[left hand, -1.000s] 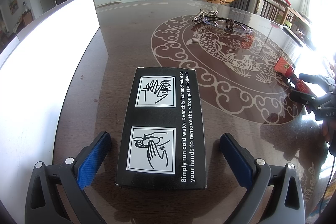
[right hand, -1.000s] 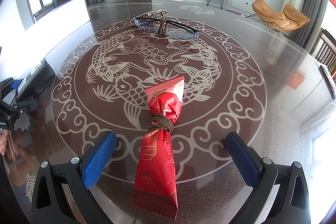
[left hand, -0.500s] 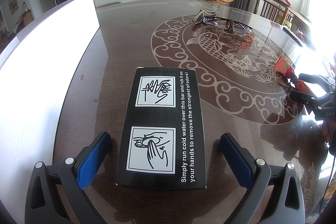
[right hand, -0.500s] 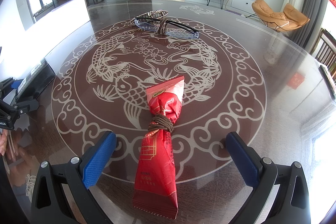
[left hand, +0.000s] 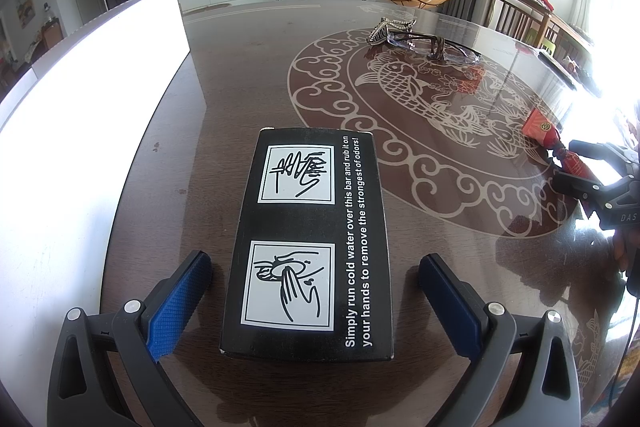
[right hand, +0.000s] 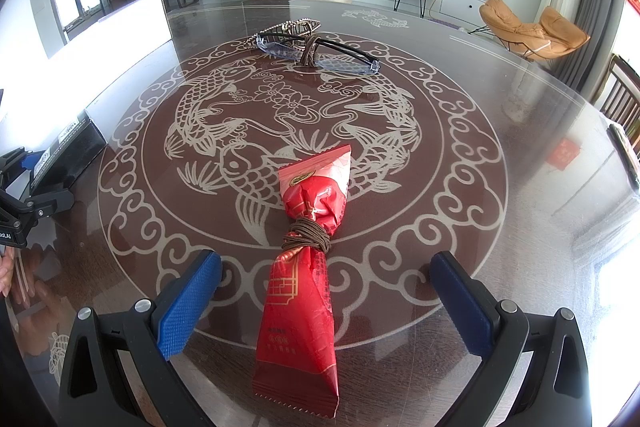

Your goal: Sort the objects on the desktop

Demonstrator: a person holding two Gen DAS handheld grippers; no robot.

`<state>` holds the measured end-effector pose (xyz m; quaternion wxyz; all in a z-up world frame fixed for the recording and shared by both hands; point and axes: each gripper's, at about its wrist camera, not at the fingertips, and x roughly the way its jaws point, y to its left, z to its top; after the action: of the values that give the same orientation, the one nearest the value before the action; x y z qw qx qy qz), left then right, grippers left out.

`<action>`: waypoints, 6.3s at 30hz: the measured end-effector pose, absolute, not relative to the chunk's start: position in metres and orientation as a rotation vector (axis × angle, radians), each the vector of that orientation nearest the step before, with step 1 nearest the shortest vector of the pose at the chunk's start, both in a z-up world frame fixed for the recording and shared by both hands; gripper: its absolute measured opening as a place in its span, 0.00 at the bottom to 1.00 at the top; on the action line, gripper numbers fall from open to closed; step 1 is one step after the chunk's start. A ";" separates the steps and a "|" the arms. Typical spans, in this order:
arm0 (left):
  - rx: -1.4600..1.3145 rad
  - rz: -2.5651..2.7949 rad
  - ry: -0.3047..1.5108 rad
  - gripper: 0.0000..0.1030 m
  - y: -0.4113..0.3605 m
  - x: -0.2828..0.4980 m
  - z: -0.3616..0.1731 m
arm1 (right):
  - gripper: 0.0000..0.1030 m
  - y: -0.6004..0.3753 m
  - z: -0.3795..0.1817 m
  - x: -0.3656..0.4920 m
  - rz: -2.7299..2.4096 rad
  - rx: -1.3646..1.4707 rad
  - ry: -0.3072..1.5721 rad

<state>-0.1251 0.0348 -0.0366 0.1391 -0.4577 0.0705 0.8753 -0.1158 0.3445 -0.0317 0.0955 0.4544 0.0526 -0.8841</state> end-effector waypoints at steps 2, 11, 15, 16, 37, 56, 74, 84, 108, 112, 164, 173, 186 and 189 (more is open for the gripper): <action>-1.323 2.530 0.203 1.00 0.035 -0.125 -0.038 | 1.00 0.344 -0.032 -0.116 -2.620 1.347 0.156; -1.322 2.527 0.207 1.00 0.034 -0.124 -0.037 | 1.00 0.343 -0.028 -0.127 -2.547 1.439 0.188; -1.345 2.497 0.244 1.00 0.038 -0.124 -0.038 | 0.97 0.337 -0.023 -0.134 -2.499 1.512 0.276; -1.374 2.464 0.260 1.00 0.039 -0.127 -0.037 | 0.89 0.333 -0.021 -0.134 -2.474 1.524 0.286; -1.140 2.611 -0.092 0.56 -0.001 -0.066 0.036 | 0.17 0.282 0.057 -0.115 -2.439 1.457 0.236; -1.142 2.584 -0.080 0.56 -0.013 -0.032 0.030 | 0.23 0.302 -0.014 -0.129 -2.295 1.900 0.176; -1.058 2.835 -0.308 0.56 -0.170 -0.050 0.133 | 0.19 0.098 0.161 -0.155 -2.251 1.249 0.097; -1.432 2.932 -0.358 0.56 -0.270 -0.077 0.069 | 0.19 -0.112 0.124 -0.139 -2.069 1.094 0.299; -1.072 2.771 -0.144 0.99 -0.083 -0.022 0.094 | 0.99 0.135 0.030 -0.095 -2.562 0.962 0.456; -1.164 2.670 0.019 0.99 -0.021 -0.036 0.055 | 0.99 0.223 -0.007 -0.090 -2.660 1.125 0.413; -1.349 2.596 0.168 1.00 0.062 -0.144 -0.037 | 1.00 0.335 -0.034 -0.256 -2.605 1.334 0.181; -1.349 2.593 0.163 1.00 0.061 -0.144 -0.037 | 1.00 0.291 -0.030 -0.308 -2.565 1.256 0.368; -1.348 2.593 0.165 1.00 0.062 -0.144 -0.036 | 0.24 0.275 -0.029 -0.249 -2.477 1.182 0.323; -1.348 2.593 0.165 1.00 0.062 -0.144 -0.036 | 0.17 0.285 -0.030 -0.219 -2.505 1.205 0.241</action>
<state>-0.1442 0.0621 -0.0359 0.1070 -0.4578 0.0562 0.8808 -0.2193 0.2855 -0.0297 0.1750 0.4252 0.0852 -0.8839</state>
